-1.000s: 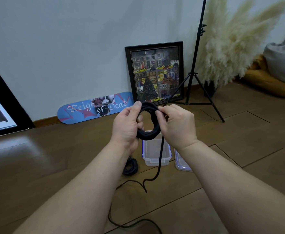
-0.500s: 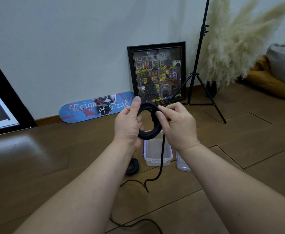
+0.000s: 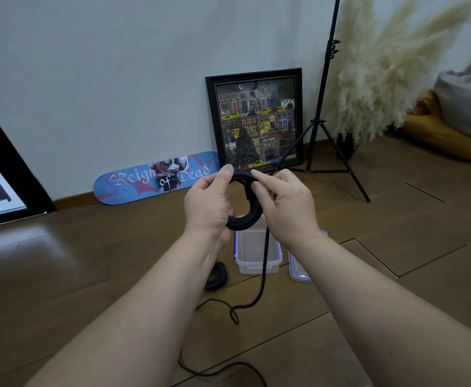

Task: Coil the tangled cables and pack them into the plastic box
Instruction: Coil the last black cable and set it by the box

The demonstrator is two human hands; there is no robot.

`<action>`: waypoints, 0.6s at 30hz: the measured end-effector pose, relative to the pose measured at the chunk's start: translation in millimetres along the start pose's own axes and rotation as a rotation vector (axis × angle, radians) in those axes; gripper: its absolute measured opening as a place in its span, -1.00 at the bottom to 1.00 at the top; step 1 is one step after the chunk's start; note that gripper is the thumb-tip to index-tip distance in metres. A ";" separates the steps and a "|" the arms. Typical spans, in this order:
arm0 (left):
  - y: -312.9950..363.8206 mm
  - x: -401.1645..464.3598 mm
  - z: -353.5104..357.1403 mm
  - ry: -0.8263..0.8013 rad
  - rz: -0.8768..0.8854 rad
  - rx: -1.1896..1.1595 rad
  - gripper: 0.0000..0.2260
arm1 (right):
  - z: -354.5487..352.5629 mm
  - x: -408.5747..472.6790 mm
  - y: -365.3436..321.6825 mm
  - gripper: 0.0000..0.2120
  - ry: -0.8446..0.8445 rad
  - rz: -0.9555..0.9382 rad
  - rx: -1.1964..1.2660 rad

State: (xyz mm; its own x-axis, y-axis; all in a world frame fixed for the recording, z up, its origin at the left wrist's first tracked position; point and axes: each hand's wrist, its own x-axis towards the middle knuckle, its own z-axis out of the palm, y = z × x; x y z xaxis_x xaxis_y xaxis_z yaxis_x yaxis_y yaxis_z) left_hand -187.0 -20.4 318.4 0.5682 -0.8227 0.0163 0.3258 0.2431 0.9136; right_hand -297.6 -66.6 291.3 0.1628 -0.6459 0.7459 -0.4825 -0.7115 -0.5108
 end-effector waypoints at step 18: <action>-21.7 -10.3 6.3 0.033 0.260 0.297 -0.68 | 1.8 -5.2 -23.3 -0.62 -0.032 0.461 0.455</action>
State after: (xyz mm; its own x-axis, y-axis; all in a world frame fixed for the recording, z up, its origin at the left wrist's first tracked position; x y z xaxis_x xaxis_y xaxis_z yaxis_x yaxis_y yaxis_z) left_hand -204.7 -20.4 300.9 0.6287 -0.7351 0.2536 -0.0617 0.2780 0.9586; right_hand -285.6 -47.1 298.5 0.0547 -0.9161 0.3972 -0.0975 -0.4008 -0.9110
